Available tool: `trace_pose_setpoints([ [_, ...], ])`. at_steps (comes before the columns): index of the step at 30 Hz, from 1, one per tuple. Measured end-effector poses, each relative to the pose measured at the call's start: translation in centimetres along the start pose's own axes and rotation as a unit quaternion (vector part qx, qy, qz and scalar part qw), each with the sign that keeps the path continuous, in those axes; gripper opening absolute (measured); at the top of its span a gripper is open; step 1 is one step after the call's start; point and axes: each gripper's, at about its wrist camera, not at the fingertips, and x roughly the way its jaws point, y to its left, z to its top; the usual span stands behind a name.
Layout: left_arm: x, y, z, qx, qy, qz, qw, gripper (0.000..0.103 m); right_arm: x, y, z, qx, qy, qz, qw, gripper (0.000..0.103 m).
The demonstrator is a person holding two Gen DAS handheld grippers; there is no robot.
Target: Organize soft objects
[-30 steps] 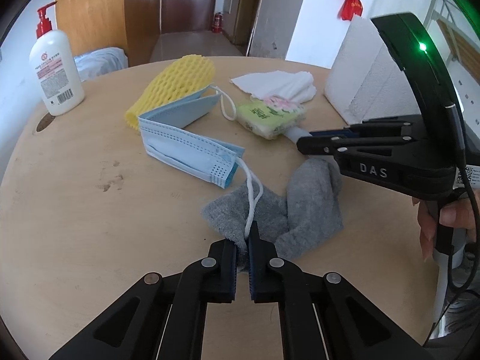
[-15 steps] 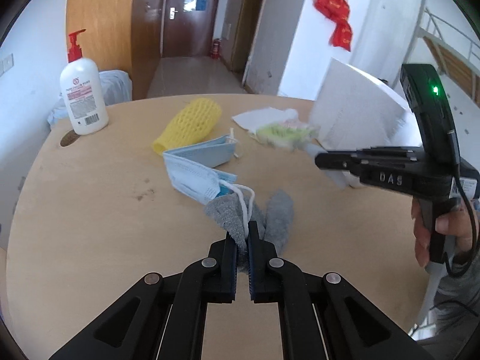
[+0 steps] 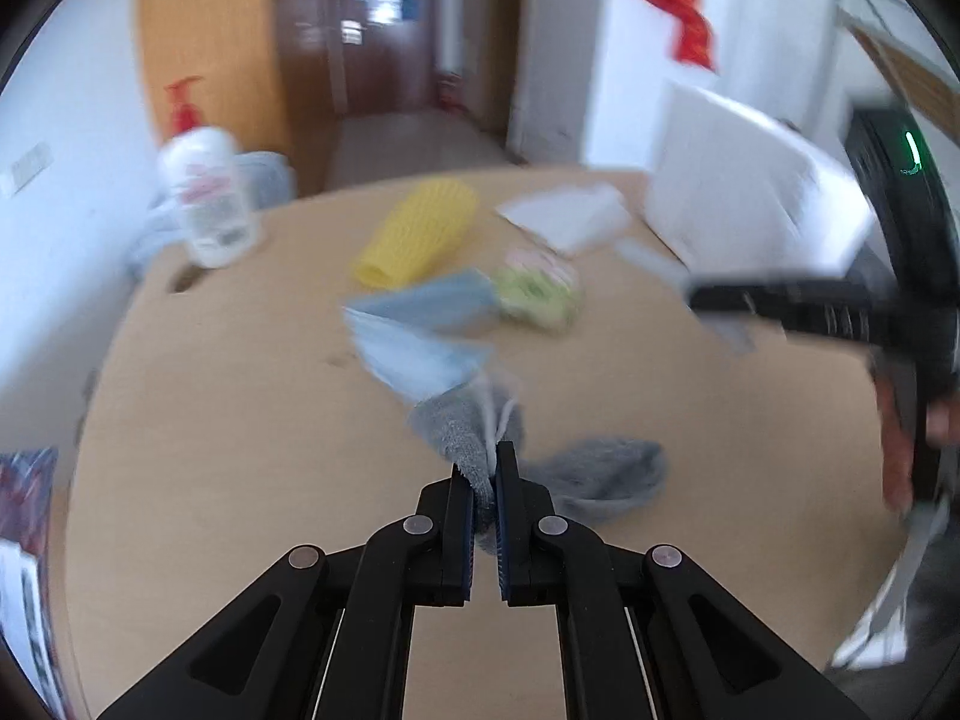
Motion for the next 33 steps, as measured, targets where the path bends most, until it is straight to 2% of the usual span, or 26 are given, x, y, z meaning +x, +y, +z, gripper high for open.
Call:
trace_pose_setpoints([
  [3,1.2,-1.0,-1.3,0.012,0.022,-0.022,0.9995,0.006,-0.1,0.5,-0.2,-0.004,0.005,0.012,1.000,0.011],
  [9,1.8,0.0,-1.2,-0.012,0.023,-0.017,0.9995,0.009,0.3,2.2,-0.7,-0.027,0.013,0.027,0.999,0.011],
  [10,1.6,0.0,-1.4,-0.014,0.025,-0.016,0.9995,0.014,0.2,2.0,-0.8,-0.028,0.013,0.030,0.999,0.011],
  [12,1.6,0.1,-1.8,-0.020,0.031,-0.017,0.9992,0.033,0.1,2.2,-0.8,-0.032,0.012,0.029,0.999,0.011],
  [13,1.5,0.2,-2.0,-0.025,0.031,-0.021,0.9990,0.056,0.0,2.1,-0.9,-0.032,0.010,0.030,0.999,0.011],
  [14,1.3,0.3,-2.3,-0.030,0.027,-0.021,0.9990,0.069,0.0,2.1,-0.9,-0.031,0.010,0.032,0.999,0.011],
  [16,0.7,0.3,-2.6,-0.037,0.009,-0.017,0.9991,0.070,0.1,2.2,-1.0,-0.033,0.012,0.033,0.999,0.011],
  [19,1.0,0.2,-2.6,-0.038,0.014,-0.022,0.9989,0.070,0.3,2.2,-1.1,-0.032,0.015,0.033,0.999,0.011],
  [22,2.2,-0.1,-2.7,-0.042,0.043,-0.037,0.9975,0.069,0.2,2.4,-1.1,-0.034,0.013,0.033,0.999,0.011],
  [24,2.7,-0.3,-2.7,-0.041,0.047,-0.033,0.9975,0.053,-0.1,2.5,-1.2,-0.036,0.010,0.034,0.999,0.011],
  [26,3.2,-0.3,-2.7,-0.046,0.059,-0.038,0.9965,0.020,-0.2,2.5,-1.2,-0.035,0.009,0.035,0.999,0.011],
  [28,3.6,-0.5,-2.9,-0.042,0.074,-0.041,0.9956,0.014,-0.3,2.3,-1.2,-0.034,0.007,0.034,0.999,0.011],
  [33,2.0,-0.5,-2.8,-0.039,0.052,-0.045,0.9968,0.008,-0.6,2.0,-1.2,-0.030,0.005,0.033,0.999,0.011],
])
